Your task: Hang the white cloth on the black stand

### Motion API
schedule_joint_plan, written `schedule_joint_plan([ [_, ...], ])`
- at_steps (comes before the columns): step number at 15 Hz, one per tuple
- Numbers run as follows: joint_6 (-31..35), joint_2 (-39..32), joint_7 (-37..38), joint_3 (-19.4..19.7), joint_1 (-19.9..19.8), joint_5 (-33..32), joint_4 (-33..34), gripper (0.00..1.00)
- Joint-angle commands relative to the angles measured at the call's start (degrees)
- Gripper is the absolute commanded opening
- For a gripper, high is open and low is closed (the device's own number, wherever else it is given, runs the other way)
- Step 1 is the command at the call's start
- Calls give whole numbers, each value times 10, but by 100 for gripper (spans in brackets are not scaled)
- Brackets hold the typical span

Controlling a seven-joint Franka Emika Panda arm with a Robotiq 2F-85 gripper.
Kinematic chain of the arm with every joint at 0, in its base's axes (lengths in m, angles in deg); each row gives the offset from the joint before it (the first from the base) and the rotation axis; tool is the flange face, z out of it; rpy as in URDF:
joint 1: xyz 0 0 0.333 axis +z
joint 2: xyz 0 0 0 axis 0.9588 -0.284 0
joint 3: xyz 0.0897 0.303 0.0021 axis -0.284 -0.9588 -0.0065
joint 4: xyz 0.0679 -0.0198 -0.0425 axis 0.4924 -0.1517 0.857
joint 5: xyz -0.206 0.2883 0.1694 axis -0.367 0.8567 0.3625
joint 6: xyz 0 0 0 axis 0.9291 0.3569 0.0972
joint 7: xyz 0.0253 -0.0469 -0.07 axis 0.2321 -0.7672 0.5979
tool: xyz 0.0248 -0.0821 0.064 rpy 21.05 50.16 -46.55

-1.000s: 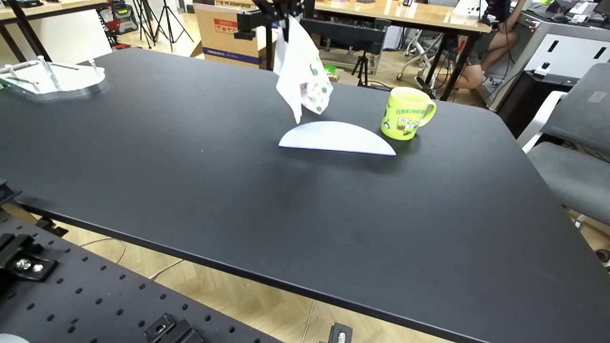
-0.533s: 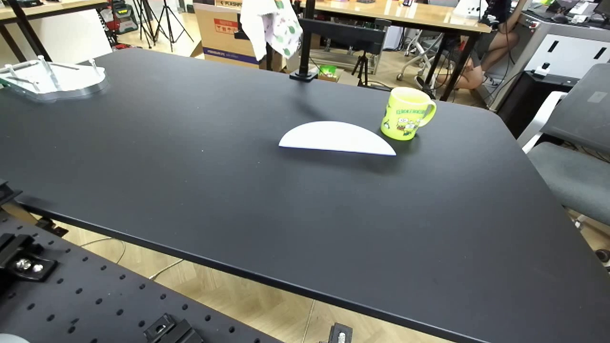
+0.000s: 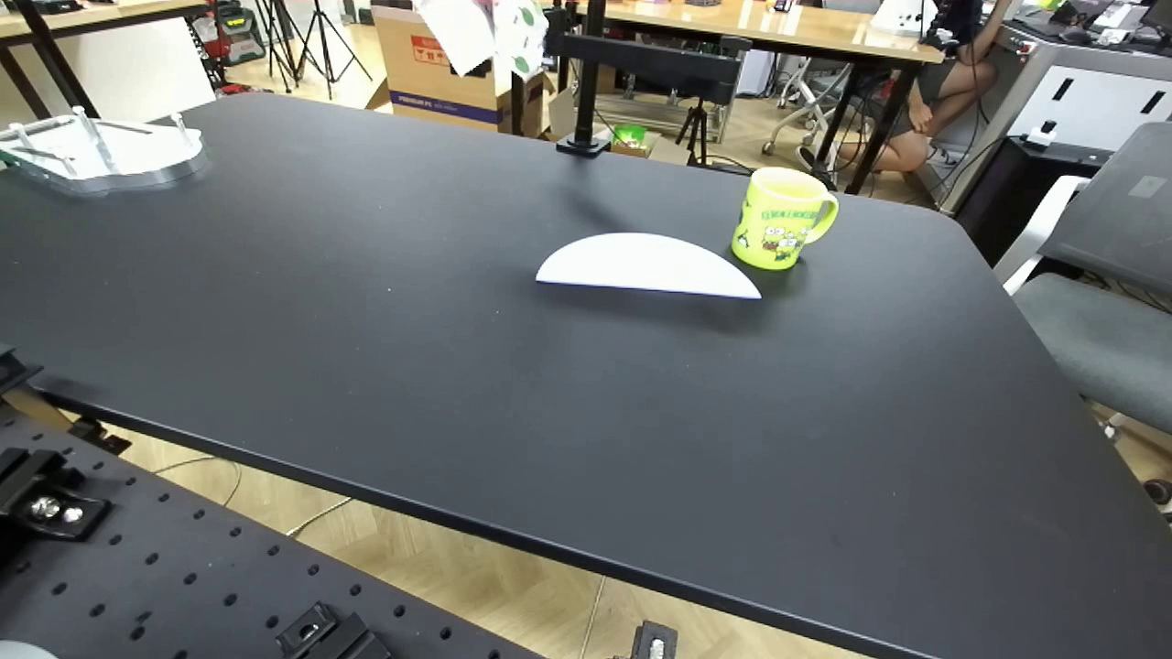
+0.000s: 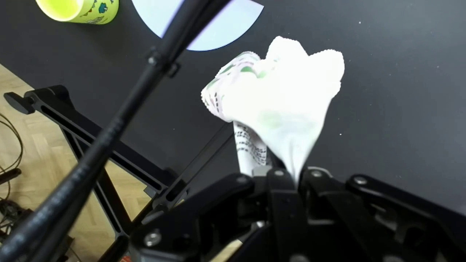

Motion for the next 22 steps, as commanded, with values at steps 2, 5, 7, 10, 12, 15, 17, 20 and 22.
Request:
schedule_joint_plan([
  [2, 7, 12, 20, 16, -10, 7, -30, 1],
  [5, 13, 3, 12, 26, -18, 4, -44, 1],
  [7, 24, -6, 6, 29, -20, 5, -55, 1],
  [10, 57, -13, -13, 26, -18, 10, -71, 1],
  [12, 76, -17, -28, 22, -15, 15, -79, 1],
  [15, 94, -23, -51, 17, -11, 24, -83, 1],
  [17, 95, -28, -68, 13, -9, 25, -83, 1],
  [20, 90, -37, -104, 7, -8, 37, -81, 1],
  [22, 85, -44, -122, 5, -8, 40, -77, 1],
])
